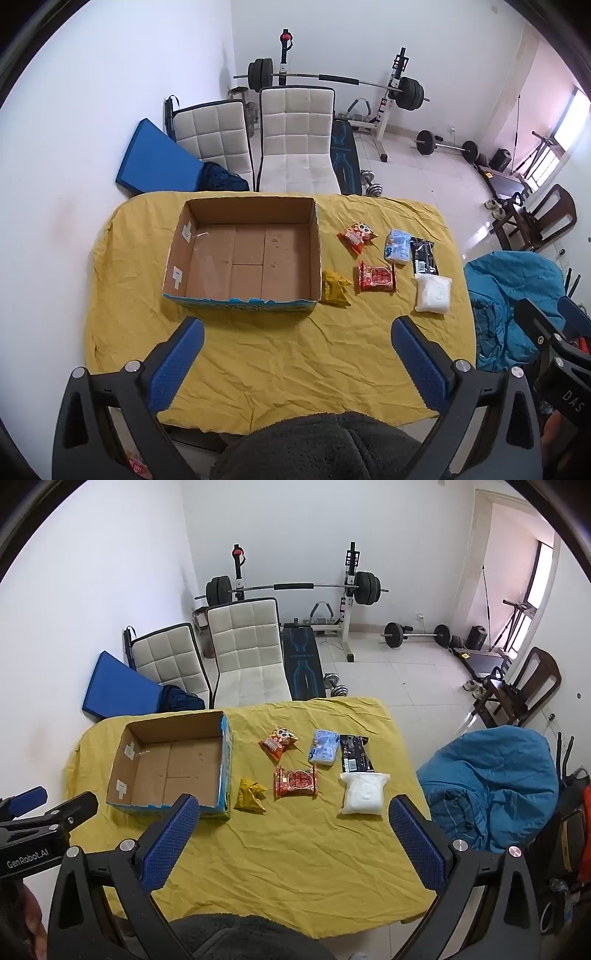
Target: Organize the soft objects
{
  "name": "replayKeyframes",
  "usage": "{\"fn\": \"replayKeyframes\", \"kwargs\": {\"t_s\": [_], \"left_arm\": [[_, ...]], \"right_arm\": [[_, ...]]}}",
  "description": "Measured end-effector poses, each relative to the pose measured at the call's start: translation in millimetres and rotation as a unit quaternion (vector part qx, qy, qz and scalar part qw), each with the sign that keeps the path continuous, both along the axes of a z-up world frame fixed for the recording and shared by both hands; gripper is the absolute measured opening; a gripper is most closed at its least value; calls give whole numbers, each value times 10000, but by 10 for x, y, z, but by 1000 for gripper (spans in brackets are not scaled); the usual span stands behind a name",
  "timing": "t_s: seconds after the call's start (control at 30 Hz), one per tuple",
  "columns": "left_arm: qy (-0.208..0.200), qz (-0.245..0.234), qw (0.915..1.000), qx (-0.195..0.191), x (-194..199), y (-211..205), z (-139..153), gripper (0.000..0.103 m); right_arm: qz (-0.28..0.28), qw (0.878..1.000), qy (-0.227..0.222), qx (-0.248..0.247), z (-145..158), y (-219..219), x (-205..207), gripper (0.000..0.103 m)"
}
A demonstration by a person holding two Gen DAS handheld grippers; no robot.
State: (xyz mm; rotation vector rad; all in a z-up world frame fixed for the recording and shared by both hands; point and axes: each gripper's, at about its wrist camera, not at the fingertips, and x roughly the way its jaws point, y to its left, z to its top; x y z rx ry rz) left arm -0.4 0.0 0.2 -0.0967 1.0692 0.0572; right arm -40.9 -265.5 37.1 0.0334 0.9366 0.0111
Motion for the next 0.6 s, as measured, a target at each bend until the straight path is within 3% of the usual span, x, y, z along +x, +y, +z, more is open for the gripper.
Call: {"fn": "replayKeyframes", "kwargs": {"t_s": [0.6], "left_arm": [[-106, 103, 9999, -1, -19, 44, 37, 103]], "right_arm": [[10, 10000, -35, -3, -54, 5, -1, 103]]}}
